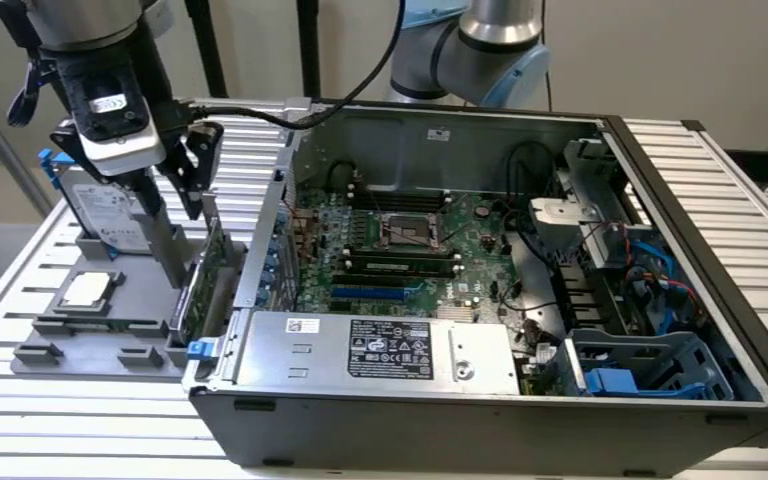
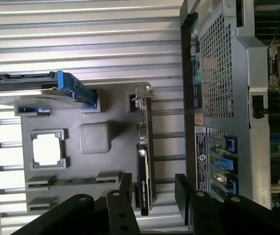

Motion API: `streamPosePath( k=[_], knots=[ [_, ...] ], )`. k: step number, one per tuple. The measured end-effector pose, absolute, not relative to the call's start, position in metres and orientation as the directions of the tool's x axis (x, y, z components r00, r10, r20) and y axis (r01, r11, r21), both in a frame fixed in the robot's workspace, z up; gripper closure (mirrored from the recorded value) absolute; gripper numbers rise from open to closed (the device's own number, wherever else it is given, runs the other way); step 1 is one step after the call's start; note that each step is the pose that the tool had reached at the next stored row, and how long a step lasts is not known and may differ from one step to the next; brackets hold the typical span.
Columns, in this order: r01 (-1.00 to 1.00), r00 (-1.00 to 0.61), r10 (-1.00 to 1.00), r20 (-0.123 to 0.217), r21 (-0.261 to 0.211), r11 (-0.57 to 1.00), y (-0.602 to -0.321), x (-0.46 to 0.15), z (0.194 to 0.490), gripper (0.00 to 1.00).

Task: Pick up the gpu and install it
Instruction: 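Pick up the gpu and move the gpu toward the slot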

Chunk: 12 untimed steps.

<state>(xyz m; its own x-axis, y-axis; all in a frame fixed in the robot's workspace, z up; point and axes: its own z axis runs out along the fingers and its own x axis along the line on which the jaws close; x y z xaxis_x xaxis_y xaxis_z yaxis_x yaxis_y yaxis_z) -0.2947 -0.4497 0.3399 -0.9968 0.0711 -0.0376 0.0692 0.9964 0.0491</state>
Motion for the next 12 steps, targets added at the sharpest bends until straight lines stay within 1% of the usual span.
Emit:
streamPosePath(
  k=[12],
  knots=[
    [0.069, -0.997, 0.071, -0.038, 0.049, 0.996, -0.457, -0.295, 0.318, 0.0]
  ],
)
